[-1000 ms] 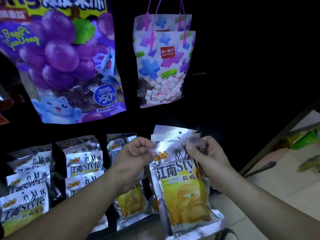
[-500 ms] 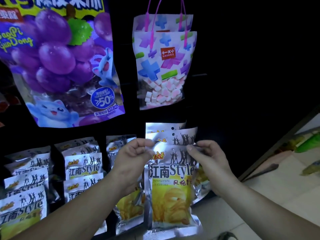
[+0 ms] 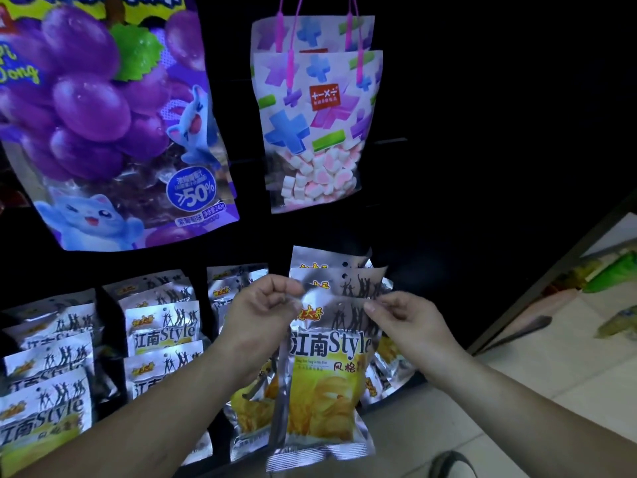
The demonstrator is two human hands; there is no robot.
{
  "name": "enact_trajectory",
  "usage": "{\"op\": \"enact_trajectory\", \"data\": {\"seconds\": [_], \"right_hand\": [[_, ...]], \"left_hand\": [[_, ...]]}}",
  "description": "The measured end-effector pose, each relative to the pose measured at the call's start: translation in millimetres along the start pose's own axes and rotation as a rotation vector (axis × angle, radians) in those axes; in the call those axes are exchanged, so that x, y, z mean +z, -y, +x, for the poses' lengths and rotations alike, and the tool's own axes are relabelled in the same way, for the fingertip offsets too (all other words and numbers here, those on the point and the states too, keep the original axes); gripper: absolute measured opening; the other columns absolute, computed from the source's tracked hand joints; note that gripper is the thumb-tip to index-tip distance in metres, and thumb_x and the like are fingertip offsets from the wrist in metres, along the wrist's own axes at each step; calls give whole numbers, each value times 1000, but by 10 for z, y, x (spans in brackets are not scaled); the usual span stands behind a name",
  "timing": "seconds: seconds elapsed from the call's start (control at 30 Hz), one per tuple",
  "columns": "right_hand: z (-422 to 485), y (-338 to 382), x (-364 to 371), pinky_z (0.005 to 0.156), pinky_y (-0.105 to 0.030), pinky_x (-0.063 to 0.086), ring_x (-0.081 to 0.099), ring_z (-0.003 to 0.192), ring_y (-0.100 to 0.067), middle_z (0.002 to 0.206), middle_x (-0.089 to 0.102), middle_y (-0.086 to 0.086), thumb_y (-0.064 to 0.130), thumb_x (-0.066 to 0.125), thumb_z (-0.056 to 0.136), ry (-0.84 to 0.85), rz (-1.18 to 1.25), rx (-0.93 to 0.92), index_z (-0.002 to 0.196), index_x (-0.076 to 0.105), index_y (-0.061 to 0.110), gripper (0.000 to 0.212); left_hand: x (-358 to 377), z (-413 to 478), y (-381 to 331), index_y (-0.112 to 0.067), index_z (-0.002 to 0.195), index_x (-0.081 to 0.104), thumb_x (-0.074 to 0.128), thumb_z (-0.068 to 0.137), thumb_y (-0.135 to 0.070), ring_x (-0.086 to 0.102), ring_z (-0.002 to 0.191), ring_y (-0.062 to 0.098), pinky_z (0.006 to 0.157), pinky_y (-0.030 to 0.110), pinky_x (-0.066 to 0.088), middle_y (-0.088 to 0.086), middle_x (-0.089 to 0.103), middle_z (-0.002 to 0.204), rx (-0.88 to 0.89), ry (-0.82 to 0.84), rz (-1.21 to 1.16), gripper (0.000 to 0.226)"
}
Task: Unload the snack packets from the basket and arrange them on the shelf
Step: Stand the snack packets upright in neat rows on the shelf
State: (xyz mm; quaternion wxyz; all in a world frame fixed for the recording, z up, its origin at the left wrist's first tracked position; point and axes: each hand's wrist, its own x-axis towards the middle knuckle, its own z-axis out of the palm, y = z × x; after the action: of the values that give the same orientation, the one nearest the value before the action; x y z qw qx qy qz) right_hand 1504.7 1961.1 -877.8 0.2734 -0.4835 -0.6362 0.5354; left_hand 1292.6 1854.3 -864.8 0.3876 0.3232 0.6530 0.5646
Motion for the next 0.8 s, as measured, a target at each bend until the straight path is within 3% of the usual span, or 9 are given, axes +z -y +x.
{"op": "enact_trajectory", "data": {"seconds": [0.1,0.17,0.23,0.3,0.43,0.53,0.67,0.8], "right_hand": [[-18,-15,-29,57,-6,42,66,66,6,69,71,20,34,70,94,15,-3,17,74,64,-6,44],[-37,-36,-21,53,-13,38,53,54,-3,54,56,11,35,69,94,21,-41,9,72,57,-7,49],[-34,-41,-1,66,-21,49,64,69,-7,69,69,-2,30,72,93,24,-46,15,81,63,-4,37],[-29,-27,15,82,-22,55,73,89,-6,89,78,0,19,73,93,16,-2,23,86,64,3,20],[-8,49,21,72,-23,54,70,76,-9,84,76,-3,8,74,90,-66,21,-4,85,66,11,10],[42,75,9,74,-26,56,70,77,-13,82,76,-2,3,75,87,-101,143,10,87,68,14,14],[103,93,-19,77,-27,55,72,89,-13,99,75,-4,3,79,84,-84,262,49,103,64,18,28],[111,184,-125,93,-50,54,72,93,-32,100,74,-13,9,82,70,94,421,99,101,58,12,39]], "left_hand": [[-14,16,4,-22,93,73,68,93,0,68,81,13,76,27,52,5,75,85,5,-12,0,22],[-11,15,5,-22,93,73,69,93,0,67,79,12,75,26,52,4,75,84,10,-10,9,23],[-7,9,4,-21,94,72,69,93,0,68,78,11,74,24,53,7,76,87,13,-6,35,21],[-7,-2,3,-19,95,71,70,93,-1,69,78,11,74,24,55,6,76,88,16,6,66,19],[-1,-10,3,-17,94,68,71,92,-2,65,72,13,67,23,53,3,74,81,32,16,77,15],[22,-18,-18,-11,93,63,70,92,1,59,67,18,59,24,51,4,71,75,31,29,17,13],[79,-29,-70,-10,95,60,68,92,6,53,56,14,51,21,45,4,67,70,-27,68,-122,19],[41,22,-91,-16,92,58,66,92,8,44,57,16,51,25,37,6,60,67,-93,122,-197,26]]}}
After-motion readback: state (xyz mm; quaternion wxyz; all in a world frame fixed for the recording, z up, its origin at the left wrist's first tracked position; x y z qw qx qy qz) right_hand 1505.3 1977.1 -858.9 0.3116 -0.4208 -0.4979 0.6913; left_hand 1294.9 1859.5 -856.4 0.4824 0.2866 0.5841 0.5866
